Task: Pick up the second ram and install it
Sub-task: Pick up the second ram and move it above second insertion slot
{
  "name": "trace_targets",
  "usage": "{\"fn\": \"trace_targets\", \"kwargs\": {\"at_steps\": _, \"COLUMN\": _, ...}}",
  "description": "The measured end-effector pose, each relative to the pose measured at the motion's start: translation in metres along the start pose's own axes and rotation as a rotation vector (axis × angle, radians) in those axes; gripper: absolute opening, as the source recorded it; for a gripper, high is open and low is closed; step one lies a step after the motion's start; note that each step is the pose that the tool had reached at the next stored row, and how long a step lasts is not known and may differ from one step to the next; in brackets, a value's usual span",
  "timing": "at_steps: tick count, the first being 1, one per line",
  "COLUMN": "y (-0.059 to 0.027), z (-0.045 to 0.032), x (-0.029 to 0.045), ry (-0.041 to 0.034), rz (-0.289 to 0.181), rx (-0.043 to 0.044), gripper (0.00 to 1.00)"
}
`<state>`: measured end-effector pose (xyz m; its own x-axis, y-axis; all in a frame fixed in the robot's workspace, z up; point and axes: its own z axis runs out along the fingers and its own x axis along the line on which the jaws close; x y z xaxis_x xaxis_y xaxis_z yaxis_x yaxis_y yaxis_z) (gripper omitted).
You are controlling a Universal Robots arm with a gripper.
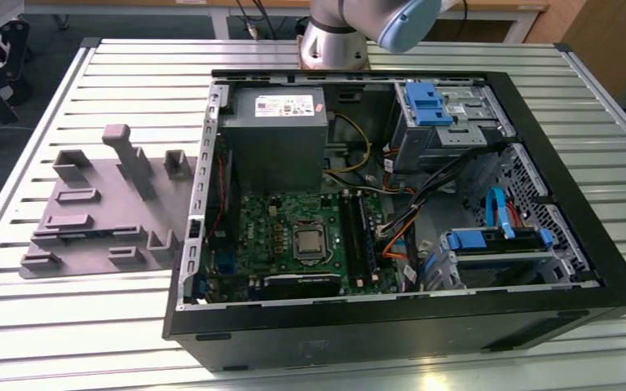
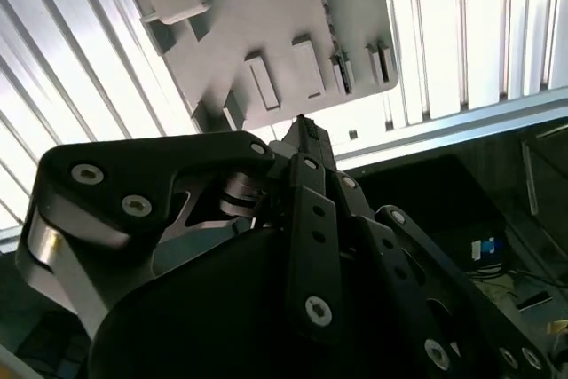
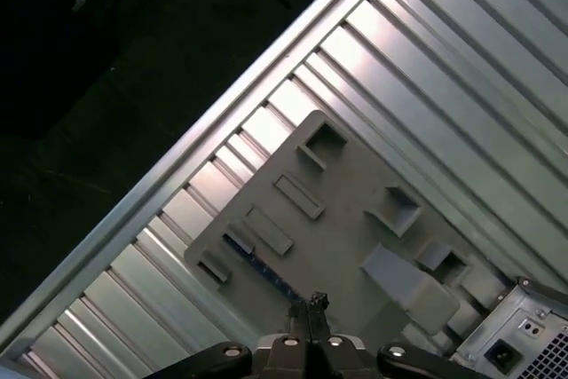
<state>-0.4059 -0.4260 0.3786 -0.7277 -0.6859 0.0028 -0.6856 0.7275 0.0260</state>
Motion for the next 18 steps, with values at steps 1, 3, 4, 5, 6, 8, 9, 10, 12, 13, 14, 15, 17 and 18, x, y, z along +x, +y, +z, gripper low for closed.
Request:
{"fn": "trace_targets", "kwargs": {"at_steps": 1, "y": 0.0, "z": 0.0, "x": 0.0, "ry": 0.0005, "rz": -0.017, "rx": 0.0, "gripper": 0.11}}
{"fn": "trace_targets", "kwargs": {"at_steps": 3, "y": 0.0, "z": 0.0001, "x": 0.0, "ry": 0.0014, "rz": -0.053, "rx": 0.0001, "gripper": 0.11}}
{"fn": "trace_targets", "kwargs": {"at_steps": 4, "y": 0.0, "z": 0.0001, "x": 0.0, "ry": 0.0018, "rz": -0.071, "rx": 0.0002, "gripper": 0.11}}
{"fn": "trace_targets", "kwargs": {"at_steps": 5, "y": 0.0, "z": 0.0001, "x": 0.0, "ry": 0.0023, "rz": -0.088, "rx": 0.0003, "gripper": 0.11}}
{"fn": "trace_targets", "kwargs": {"at_steps": 6, "y": 0.0, "z": 0.0002, "x": 0.0, "ry": 0.0027, "rz": -0.105, "rx": 0.0003, "gripper": 0.11}}
{"fn": "trace_targets", "kwargs": {"at_steps": 8, "y": 0.0, "z": 0.0002, "x": 0.0, "ry": 0.0037, "rz": -0.14, "rx": 0.0004, "gripper": 0.11}}
{"fn": "trace_targets", "kwargs": {"at_steps": 9, "y": 0.0, "z": 0.0002, "x": 0.0, "ry": 0.0041, "rz": -0.157, "rx": 0.0004, "gripper": 0.11}}
{"fn": "trace_targets", "kwargs": {"at_steps": 10, "y": 0.0, "z": 0.0003, "x": 0.0, "ry": 0.0045, "rz": -0.175, "rx": 0.0005, "gripper": 0.11}}
{"fn": "trace_targets", "kwargs": {"at_steps": 12, "y": 0.0, "z": 0.0003, "x": 0.0, "ry": 0.0055, "rz": -0.211, "rx": 0.0006, "gripper": 0.11}}
{"fn": "trace_targets", "kwargs": {"at_steps": 13, "y": 0.0, "z": 0.0003, "x": 0.0, "ry": 0.006, "rz": -0.229, "rx": 0.0006, "gripper": 0.11}}
{"fn": "trace_targets", "kwargs": {"at_steps": 14, "y": 0.0, "z": 0.0004, "x": 0.0, "ry": 0.0064, "rz": -0.247, "rx": 0.0007, "gripper": 0.11}}
{"fn": "trace_targets", "kwargs": {"at_steps": 15, "y": 0.0, "z": 0.0005, "x": 0.0, "ry": 0.0069, "rz": -0.265, "rx": 0.0007, "gripper": 0.11}}
{"fn": "trace_targets", "kwargs": {"at_steps": 17, "y": 0.0, "z": 0.0006, "x": 0.0, "ry": 0.0079, "rz": -0.302, "rx": 0.0008, "gripper": 0.11}}
{"fn": "trace_targets", "kwargs": {"at_steps": 18, "y": 0.0, "z": 0.0006, "x": 0.0, "ry": 0.0084, "rz": -0.32, "rx": 0.0009, "gripper": 0.11}}
